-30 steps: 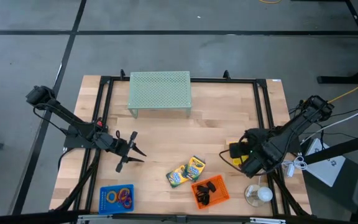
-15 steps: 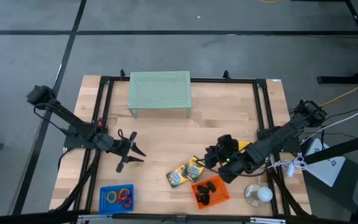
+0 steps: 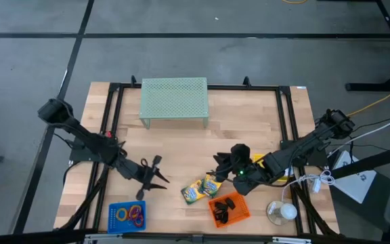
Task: Pick & Place Office Desk Supplies
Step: Put the box of crayons into the yellow bin
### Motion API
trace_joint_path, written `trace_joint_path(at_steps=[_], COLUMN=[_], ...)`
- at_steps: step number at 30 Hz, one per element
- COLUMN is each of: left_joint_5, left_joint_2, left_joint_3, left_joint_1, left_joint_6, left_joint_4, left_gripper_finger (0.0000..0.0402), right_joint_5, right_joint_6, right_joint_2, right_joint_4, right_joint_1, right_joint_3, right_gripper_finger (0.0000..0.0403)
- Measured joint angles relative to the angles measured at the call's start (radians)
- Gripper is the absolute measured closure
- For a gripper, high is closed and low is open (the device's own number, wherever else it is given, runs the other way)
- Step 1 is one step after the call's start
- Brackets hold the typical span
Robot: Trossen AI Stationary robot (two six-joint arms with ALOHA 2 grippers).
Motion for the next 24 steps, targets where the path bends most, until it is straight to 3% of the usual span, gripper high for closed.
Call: trace_joint_path(at_steps=[7, 16, 24], left_joint_5=[0.145, 0.199, 0.296], left_joint_2=[0.149, 0.367, 0.431], left_joint_3=[0.12, 0.178, 0.179], left_joint_1=[0.054, 0.14, 0.183], left_joint_6=[0.036, 0.04, 0.047], left_joint_4=[-0.001, 0.093, 0.182], left_gripper_finger=[0.0292, 0.0294, 0.0313], right_joint_5=[0.062, 0.057, 0.066], right_joint_6=[-0.068, -0.061, -0.061], right_joint_2=[0.018, 0.073, 0.093], right_joint_4=[0.074, 0.107, 0.137], right_joint_1=[0.005, 0.005, 0.004], right_joint_3=[0.0, 0.0, 0.0], right_gripper_finger=[0.0295, 0.0295, 0.0295])
